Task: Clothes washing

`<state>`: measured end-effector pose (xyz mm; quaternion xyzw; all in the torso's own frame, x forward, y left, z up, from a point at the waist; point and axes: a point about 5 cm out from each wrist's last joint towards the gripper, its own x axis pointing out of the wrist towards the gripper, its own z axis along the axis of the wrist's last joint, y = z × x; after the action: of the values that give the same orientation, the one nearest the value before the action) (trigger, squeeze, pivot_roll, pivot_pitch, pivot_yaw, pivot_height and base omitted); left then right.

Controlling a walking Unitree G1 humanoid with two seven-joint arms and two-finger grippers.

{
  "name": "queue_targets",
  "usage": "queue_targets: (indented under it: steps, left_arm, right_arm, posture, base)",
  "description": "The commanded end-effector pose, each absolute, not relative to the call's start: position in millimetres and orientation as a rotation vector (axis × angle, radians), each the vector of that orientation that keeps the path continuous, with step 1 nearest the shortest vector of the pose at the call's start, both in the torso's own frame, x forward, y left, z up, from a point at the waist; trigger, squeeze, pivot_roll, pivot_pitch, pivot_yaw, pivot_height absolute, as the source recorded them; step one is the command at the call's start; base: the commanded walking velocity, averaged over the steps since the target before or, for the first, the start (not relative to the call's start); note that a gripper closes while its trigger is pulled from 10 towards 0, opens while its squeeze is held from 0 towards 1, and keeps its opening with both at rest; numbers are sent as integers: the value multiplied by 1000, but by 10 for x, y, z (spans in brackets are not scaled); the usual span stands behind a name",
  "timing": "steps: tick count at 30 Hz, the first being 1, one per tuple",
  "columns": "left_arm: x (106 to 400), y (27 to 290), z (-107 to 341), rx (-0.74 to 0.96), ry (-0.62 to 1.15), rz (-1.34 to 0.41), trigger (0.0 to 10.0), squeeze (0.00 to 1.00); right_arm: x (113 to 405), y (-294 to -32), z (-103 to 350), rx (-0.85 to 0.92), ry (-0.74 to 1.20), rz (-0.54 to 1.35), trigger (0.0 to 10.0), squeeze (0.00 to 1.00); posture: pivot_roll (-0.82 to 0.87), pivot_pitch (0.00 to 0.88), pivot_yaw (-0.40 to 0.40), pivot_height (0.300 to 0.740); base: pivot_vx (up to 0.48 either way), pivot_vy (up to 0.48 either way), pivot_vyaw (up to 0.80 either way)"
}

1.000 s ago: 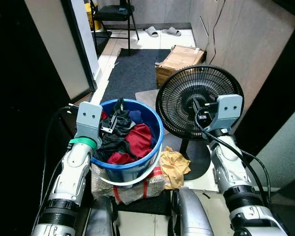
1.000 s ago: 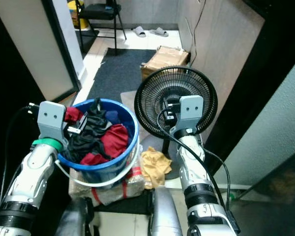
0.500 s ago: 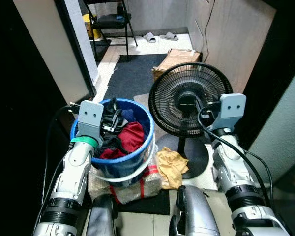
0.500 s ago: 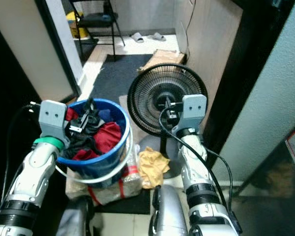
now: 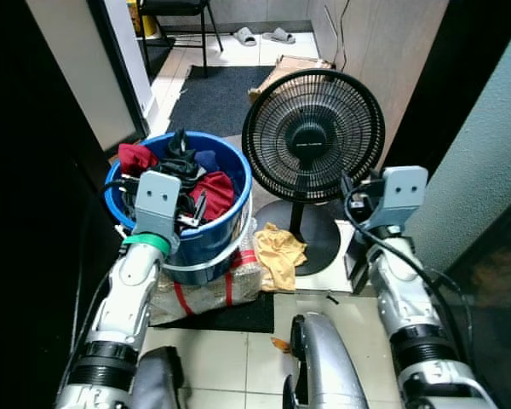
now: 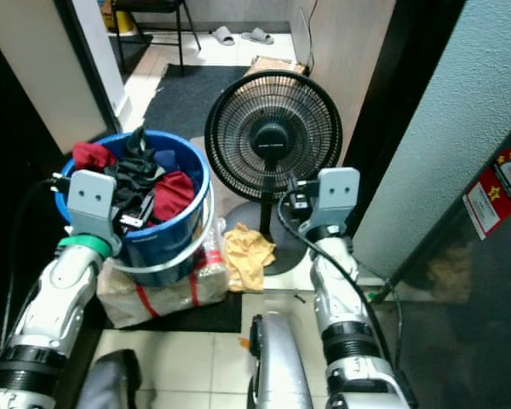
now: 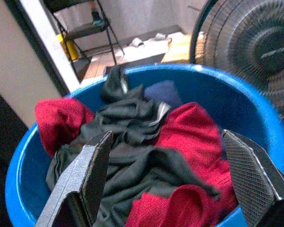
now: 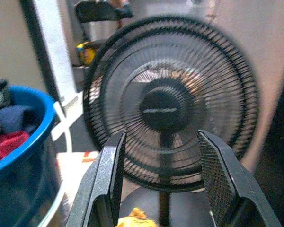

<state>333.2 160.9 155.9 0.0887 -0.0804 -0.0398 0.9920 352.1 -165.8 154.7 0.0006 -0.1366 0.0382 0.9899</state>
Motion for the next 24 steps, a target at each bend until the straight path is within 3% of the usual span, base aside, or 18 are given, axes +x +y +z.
queue_targets:
  steps: [1, 10, 13, 17, 24]
  left_arm:
    - [3319, 1648, 1525, 176, -143, -67, 10000, 0]
    - [3331, 1650, 1550, 174, -145, -61, 10000, 0]
    - [3397, 1631, 1761, 149, -188, -56, 10000, 0]
    - [3525, 1426, 2406, 120, -326, -125, 10000, 0]
    - [3660, 1192, 2583, 122, -290, -212, 10000, 0]
  right_arm:
    - [3525, -1653, 1541, 10, -269, 78, 10000, 0]
    - [3532, -1651, 1562, 13, -274, 81, 10000, 0]
    - [3557, -1667, 1688, 15, -309, 88, 10000, 0]
    - [3644, -1669, 2092, 15, -417, 108, 10000, 0]
    - [3779, -1562, 2260, -43, -397, 148, 10000, 0]
  posture:
    - [-22, 70, 65, 440]
    - [-19, 75, 63, 440]
    - [-13, 83, 59, 440]
    - [-7, 91, 55, 440]
    - [-2, 105, 52, 440]
  base:
    - [0, 0, 0]
    - [0, 0, 0]
    - [0, 0, 0]
    - [0, 0, 0]
    - [0, 0, 0]
